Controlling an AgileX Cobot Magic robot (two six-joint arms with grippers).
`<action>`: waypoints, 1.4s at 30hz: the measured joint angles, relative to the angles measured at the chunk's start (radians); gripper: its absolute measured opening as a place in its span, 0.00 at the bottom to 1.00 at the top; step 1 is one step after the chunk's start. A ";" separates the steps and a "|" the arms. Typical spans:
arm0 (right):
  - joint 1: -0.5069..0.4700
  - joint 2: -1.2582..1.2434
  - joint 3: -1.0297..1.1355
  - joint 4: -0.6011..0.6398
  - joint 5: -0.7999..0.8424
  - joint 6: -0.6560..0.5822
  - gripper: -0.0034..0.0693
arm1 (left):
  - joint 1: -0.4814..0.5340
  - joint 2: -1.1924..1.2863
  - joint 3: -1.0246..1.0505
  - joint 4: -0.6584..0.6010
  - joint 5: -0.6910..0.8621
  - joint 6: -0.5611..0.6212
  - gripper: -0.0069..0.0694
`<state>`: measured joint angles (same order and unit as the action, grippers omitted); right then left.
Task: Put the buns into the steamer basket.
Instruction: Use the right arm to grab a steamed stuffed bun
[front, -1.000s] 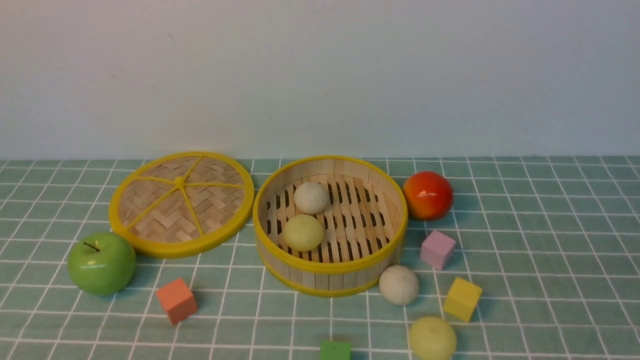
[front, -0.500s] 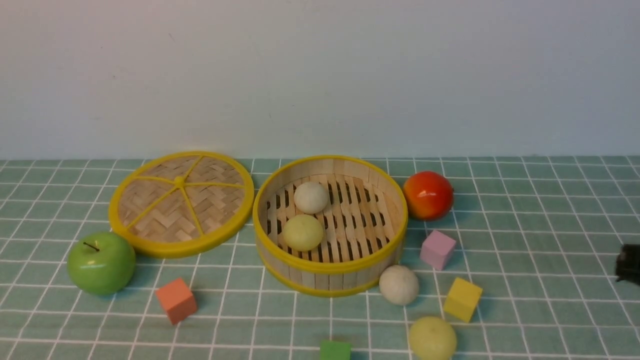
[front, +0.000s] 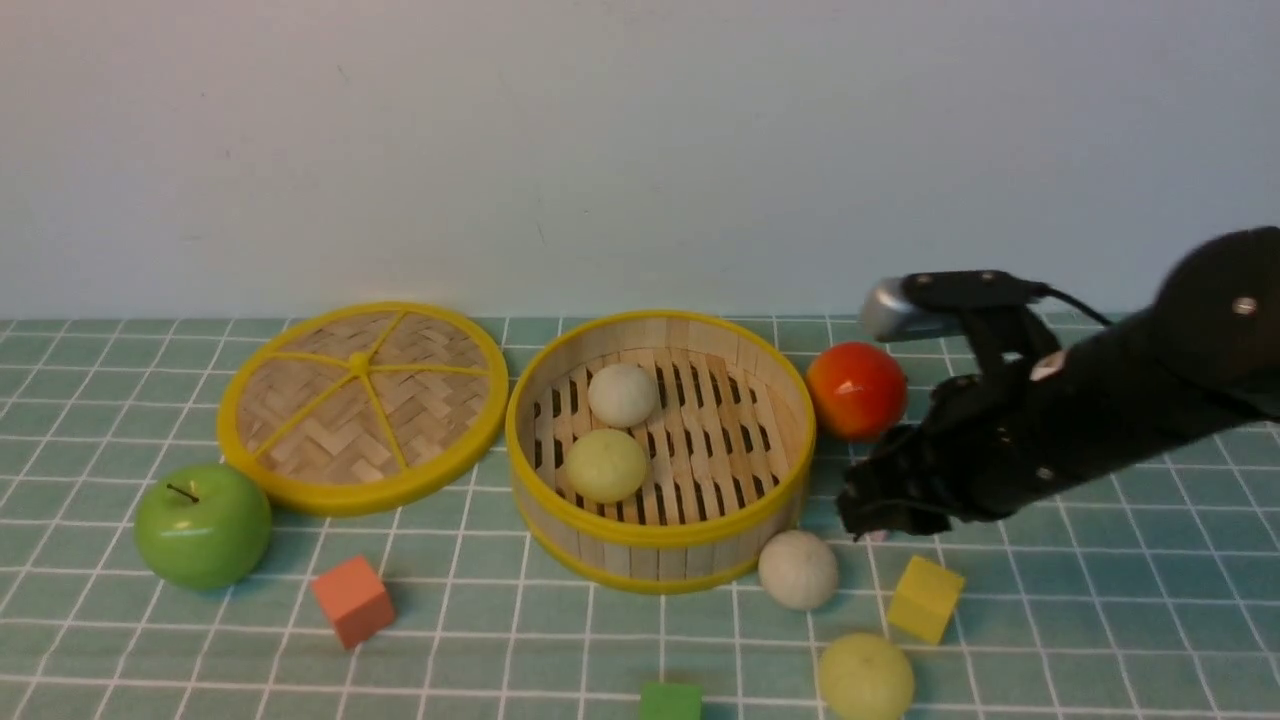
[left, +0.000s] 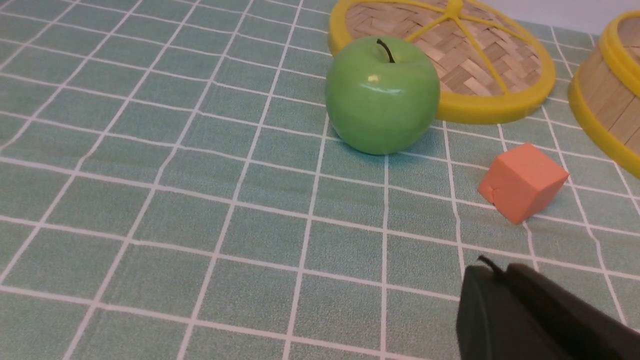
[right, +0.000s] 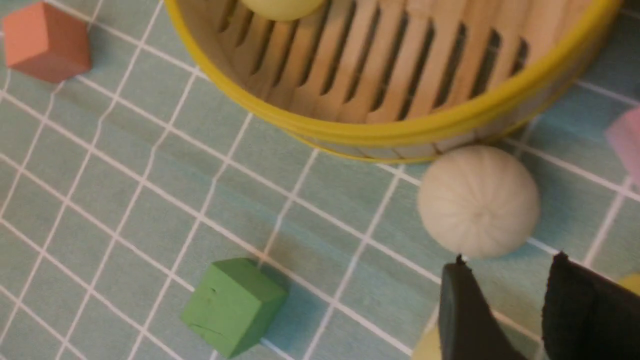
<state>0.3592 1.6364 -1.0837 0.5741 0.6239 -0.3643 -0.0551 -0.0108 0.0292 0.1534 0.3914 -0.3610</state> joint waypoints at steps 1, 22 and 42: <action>0.000 0.000 0.000 -0.003 0.000 0.004 0.38 | 0.000 0.000 0.000 0.000 0.000 0.000 0.13; 0.049 0.209 -0.058 -0.134 -0.133 0.175 0.38 | 0.000 0.000 0.001 0.000 0.000 0.000 0.14; 0.049 0.249 -0.060 -0.111 -0.150 0.176 0.16 | 0.000 0.000 0.001 0.000 0.000 0.000 0.16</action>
<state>0.4083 1.8858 -1.1433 0.4628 0.4744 -0.1883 -0.0551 -0.0108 0.0300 0.1534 0.3914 -0.3610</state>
